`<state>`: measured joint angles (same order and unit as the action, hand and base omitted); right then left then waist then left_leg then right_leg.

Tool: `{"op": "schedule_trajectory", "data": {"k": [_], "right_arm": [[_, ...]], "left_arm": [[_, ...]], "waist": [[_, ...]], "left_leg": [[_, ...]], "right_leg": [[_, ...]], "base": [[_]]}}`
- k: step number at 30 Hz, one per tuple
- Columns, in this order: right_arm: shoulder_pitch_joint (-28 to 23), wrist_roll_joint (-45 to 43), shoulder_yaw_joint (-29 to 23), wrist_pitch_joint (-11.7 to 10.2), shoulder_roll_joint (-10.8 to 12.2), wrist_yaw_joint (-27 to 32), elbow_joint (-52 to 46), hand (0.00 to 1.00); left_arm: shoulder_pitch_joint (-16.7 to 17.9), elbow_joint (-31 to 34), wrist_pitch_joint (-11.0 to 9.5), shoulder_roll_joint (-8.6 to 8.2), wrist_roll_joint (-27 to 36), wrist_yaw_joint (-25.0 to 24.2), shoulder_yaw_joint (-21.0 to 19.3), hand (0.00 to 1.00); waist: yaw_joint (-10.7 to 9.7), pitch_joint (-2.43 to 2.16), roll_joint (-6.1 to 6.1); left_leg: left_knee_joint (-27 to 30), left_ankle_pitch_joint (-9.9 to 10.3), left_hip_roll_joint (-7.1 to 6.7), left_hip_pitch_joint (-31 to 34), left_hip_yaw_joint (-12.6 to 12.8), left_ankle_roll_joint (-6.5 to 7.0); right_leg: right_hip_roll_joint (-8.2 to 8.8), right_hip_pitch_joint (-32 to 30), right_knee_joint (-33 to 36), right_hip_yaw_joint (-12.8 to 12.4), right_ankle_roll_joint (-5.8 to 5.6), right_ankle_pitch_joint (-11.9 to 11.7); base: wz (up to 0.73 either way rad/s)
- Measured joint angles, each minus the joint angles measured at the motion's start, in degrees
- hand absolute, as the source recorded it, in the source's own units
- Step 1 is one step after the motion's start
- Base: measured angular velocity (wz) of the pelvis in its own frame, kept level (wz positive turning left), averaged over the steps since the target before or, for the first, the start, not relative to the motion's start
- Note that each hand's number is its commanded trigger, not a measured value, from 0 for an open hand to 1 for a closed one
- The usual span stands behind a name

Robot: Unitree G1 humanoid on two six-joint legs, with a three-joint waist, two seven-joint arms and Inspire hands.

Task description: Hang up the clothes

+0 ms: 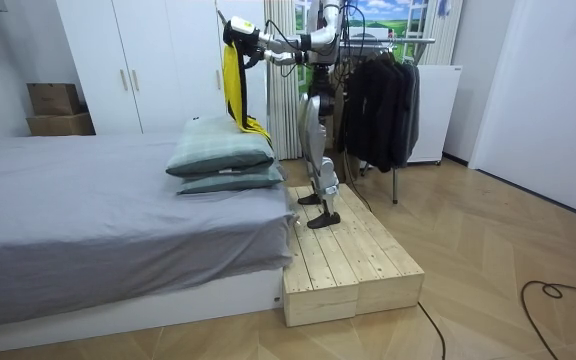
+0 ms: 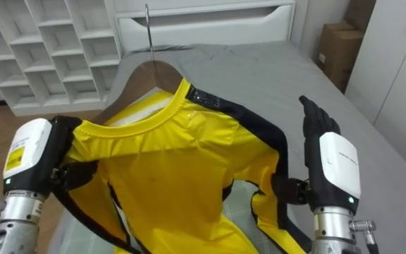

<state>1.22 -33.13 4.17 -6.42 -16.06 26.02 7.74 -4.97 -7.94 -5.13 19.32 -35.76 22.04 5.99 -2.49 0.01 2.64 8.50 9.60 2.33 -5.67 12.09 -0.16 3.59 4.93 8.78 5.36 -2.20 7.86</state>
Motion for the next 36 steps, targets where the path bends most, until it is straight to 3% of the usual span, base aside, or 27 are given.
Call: {"op": "schedule_trajectory", "data": {"k": [3,11,17,36], "right_arm": [[0.00,0.04,1.25,0.04,0.03,-0.25,0.00,0.00],[0.00,0.41,1.50,0.05,0.67,-1.86,0.00,0.00],[0.11,0.56,1.50,0.06,1.00,-1.91,0.00,0.00],[1.14,1.69,3.53,-0.03,0.94,-2.29,-3.43,0.00]], "left_arm": [[0.00,-0.01,0.08,-1.00,0.02,-0.09,0.14,1.00],[0.00,-0.08,0.35,-1.11,-0.26,-0.36,1.61,1.00],[0.01,-0.09,0.61,-2.20,-1.37,-0.45,2.40,1.00],[0.01,-0.07,0.60,-2.21,-2.65,-2.12,3.57,1.00]], "waist": [[0.03,0.01,-0.01],[0.28,0.20,-0.08],[1.16,0.33,-0.18],[1.37,0.44,-0.89]], "left_leg": [[-0.07,0.00,0.00,-0.04,-0.01,0.00],[-0.10,0.00,0.02,-0.03,0.14,0.00],[-0.28,0.00,0.03,0.05,0.08,-0.01],[-0.34,0.00,0.01,0.16,-0.01,-0.01]], "right_leg": [[0.00,0.03,-0.01,0.05,0.00,0.00],[0.02,0.05,0.01,0.08,0.00,0.00],[0.02,-0.12,-0.05,0.17,0.00,0.00],[0.00,-0.18,-0.15,0.12,-0.02,0.02]], "base": [[0.00],[0.00],[0.00],[0.00]]}}
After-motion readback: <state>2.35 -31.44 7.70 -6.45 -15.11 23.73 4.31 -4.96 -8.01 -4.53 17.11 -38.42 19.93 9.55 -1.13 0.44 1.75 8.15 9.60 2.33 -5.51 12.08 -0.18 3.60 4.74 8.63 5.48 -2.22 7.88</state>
